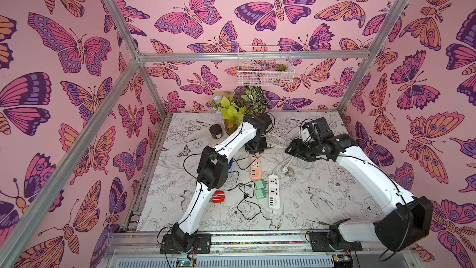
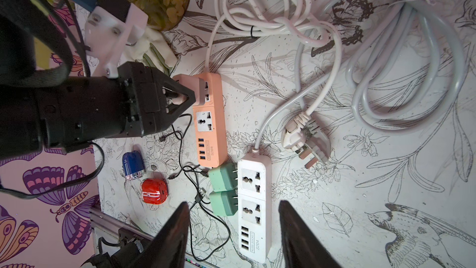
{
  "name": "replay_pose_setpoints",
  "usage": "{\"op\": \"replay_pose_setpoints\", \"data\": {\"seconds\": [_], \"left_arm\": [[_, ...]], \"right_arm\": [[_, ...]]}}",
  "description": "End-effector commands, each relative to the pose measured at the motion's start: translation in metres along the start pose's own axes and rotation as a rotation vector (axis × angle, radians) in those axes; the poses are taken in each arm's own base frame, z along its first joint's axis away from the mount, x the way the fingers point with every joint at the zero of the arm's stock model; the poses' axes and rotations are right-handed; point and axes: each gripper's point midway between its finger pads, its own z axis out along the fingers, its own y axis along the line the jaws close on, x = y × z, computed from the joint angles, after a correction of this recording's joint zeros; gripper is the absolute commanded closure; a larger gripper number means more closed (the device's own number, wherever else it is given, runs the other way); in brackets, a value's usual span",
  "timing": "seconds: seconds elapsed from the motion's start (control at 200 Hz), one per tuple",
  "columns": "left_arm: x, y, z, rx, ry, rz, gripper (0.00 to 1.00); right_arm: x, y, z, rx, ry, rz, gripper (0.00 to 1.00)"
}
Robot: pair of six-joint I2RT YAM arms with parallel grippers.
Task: Charge the electric shaver
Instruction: Insert the plug into the socket.
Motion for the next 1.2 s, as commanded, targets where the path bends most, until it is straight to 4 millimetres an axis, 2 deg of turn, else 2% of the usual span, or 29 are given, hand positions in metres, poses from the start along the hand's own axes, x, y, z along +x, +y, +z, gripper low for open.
{"op": "replay_pose_setpoints", "data": {"seconds": [0.0,0.19,0.696,1.016,1.197], "left_arm": [[0.008,0.015,0.017,-0.084,0.043,-0.011,1.0],[0.006,0.01,0.026,-0.072,0.06,-0.01,1.0],[0.0,0.022,0.032,-0.128,0.043,-0.011,1.0],[0.001,0.015,0.037,-0.098,0.065,-0.005,1.0],[0.008,0.026,0.038,-0.149,0.074,-0.008,1.0]], "right_arm": [[-0.001,0.001,-0.005,-0.019,-0.014,0.013,0.43],[0.0,0.001,-0.006,-0.022,-0.013,0.012,0.43],[0.001,0.002,-0.005,-0.037,-0.015,0.021,0.43],[0.003,0.001,-0.004,-0.037,-0.012,0.022,0.43],[0.003,0.001,-0.003,-0.037,-0.012,0.022,0.43]]}}
